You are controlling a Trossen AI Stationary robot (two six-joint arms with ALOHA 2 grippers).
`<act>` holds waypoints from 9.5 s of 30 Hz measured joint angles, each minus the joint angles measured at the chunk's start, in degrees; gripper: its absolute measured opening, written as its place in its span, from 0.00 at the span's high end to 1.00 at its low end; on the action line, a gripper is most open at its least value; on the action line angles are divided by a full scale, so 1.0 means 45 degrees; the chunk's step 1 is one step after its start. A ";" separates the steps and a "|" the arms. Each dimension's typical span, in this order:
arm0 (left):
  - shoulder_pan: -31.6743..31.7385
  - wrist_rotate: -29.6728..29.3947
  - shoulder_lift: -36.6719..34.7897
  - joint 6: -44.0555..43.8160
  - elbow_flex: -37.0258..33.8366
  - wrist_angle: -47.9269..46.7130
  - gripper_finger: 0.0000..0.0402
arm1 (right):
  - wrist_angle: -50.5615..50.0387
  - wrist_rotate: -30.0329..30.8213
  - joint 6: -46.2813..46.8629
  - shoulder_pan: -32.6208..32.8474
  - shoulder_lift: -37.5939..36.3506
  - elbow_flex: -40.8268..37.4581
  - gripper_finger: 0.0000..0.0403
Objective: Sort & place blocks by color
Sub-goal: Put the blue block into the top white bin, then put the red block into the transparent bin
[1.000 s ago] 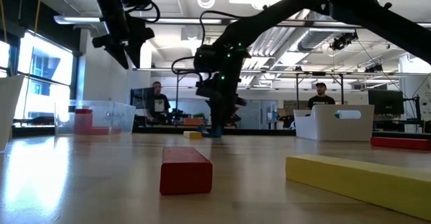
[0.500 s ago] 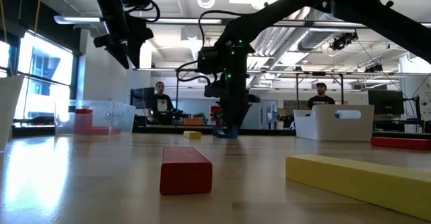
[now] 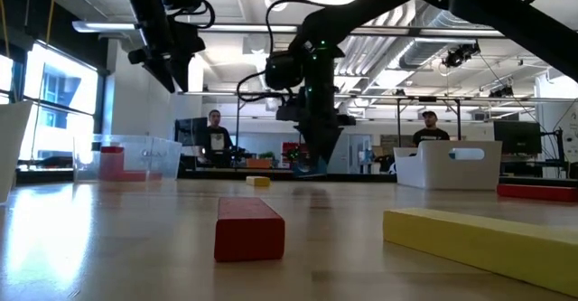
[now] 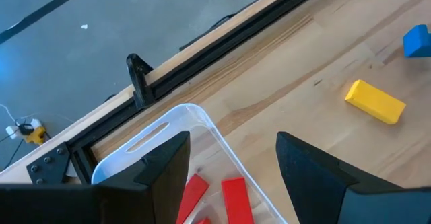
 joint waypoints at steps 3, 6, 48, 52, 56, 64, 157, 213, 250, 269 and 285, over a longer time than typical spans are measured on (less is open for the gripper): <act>0.0000 0.0000 0.0000 0.0093 0.0000 0.0002 0.48 | -0.0388 0.0571 0.0089 0.0133 -0.0260 0.0000 0.77; 0.0000 0.0046 0.0000 0.0333 0.0000 0.0002 0.48 | -0.0845 0.1053 0.0360 0.0216 -0.0549 0.0024 0.77; 0.0000 0.0486 0.0000 0.0665 -0.0005 0.0080 0.48 | 0.0103 0.4084 0.6461 -0.1269 -0.8667 -1.0307 0.75; 0.0000 0.0500 0.0000 0.0670 -0.0005 0.0085 0.48 | 0.0869 0.3809 0.6899 -0.1435 -0.9155 -1.1008 0.68; 0.0000 0.0520 0.0000 0.0666 -0.0005 0.0085 0.48 | 0.0907 0.3833 0.7083 -0.1441 -0.9254 -1.1026 0.61; 0.0000 0.0612 0.0000 0.0670 -0.0005 0.0085 0.48 | 0.0962 0.4154 0.7032 -0.1606 -0.9278 -1.0217 0.52; 0.0004 0.1009 0.0000 0.0231 -0.0005 0.0148 0.48 | 0.4094 -0.1386 1.0826 0.5414 -1.2046 -1.8226 0.55; -0.3321 0.5989 0.0022 -0.8682 -0.0005 0.5475 0.48 | 0.8599 0.2298 -0.1734 0.2146 -1.1799 -1.0331 0.83; -0.3850 0.6008 0.3240 -0.9151 -0.0005 0.7938 0.52 | 0.6923 0.1872 -0.4849 0.2601 -0.6577 -0.5639 0.83; -0.4158 0.5926 0.3240 -0.8854 -0.0005 0.8507 0.87 | 0.6922 0.2114 -0.4303 0.2605 -0.6577 -0.5639 0.83; -0.3983 0.5668 0.3111 -0.6280 -0.0008 0.6996 0.88 | 0.7017 0.1976 -0.2991 0.2587 -0.6591 -0.5639 0.48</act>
